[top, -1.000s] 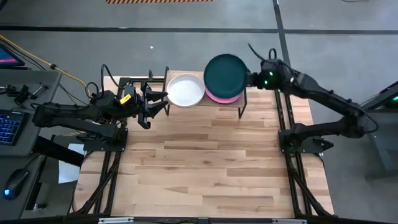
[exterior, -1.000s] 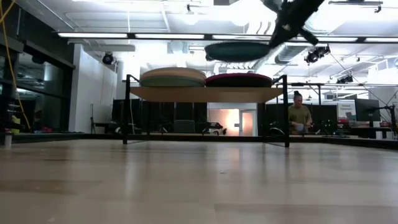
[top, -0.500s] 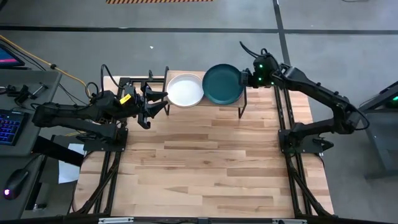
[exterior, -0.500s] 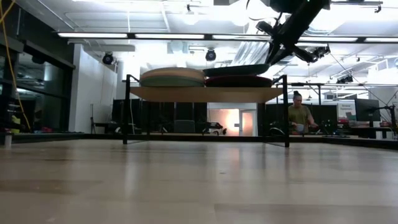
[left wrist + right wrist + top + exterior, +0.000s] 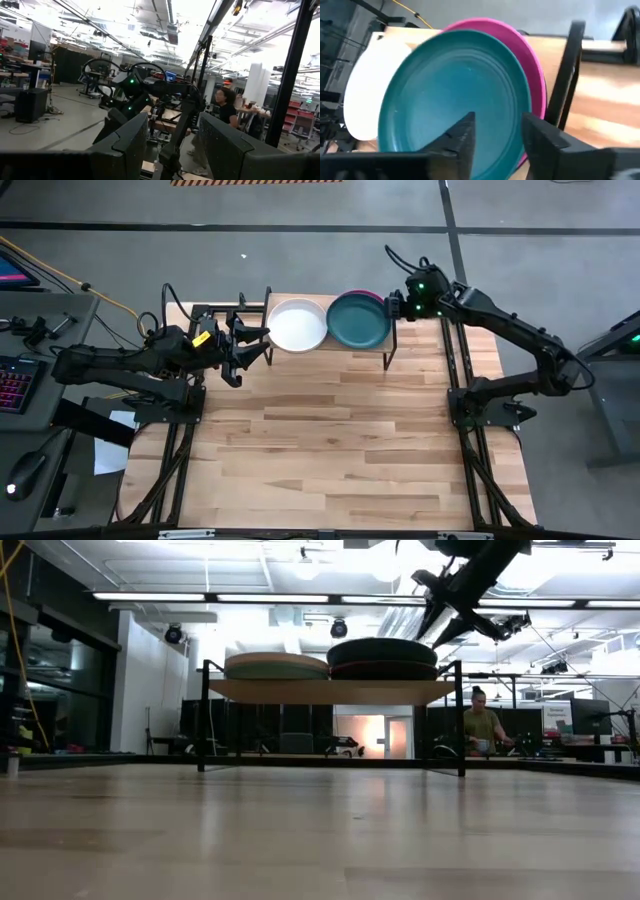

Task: Place and stack plates onto a shelf
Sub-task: Return to Home Position

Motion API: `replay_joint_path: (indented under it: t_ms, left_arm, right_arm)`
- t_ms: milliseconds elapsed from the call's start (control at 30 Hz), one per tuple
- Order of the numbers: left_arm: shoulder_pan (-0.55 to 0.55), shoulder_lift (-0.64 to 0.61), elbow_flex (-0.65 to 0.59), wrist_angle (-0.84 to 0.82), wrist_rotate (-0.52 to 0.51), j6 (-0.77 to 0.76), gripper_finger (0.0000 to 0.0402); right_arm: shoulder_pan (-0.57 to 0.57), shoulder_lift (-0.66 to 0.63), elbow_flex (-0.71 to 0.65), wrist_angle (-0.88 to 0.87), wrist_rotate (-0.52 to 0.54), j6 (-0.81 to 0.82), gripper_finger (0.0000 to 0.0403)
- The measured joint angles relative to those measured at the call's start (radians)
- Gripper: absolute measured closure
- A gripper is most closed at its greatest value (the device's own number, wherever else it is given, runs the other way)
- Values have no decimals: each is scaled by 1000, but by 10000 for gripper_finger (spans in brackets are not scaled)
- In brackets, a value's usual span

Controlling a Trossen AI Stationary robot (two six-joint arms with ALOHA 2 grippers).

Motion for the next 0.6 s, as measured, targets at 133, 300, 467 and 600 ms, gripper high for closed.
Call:
replay_joint_path:
  t_ms: [133,300,467,600]
  left_arm:
    - [0,0,0,0,0,1,234]
    - [0,0,0,0,0,1,234]
    - [0,0,0,-8,0,1,234]
    - [1,0,0,-9,-1,2,234]
  right_arm:
    - [-13,-38,0,29,10,-69,221]
    - [-19,-144,0,7,13,-165,195]
    - [47,-254,0,-47,16,-223,196]
    - [124,-335,-40,-16,18,-231,197]
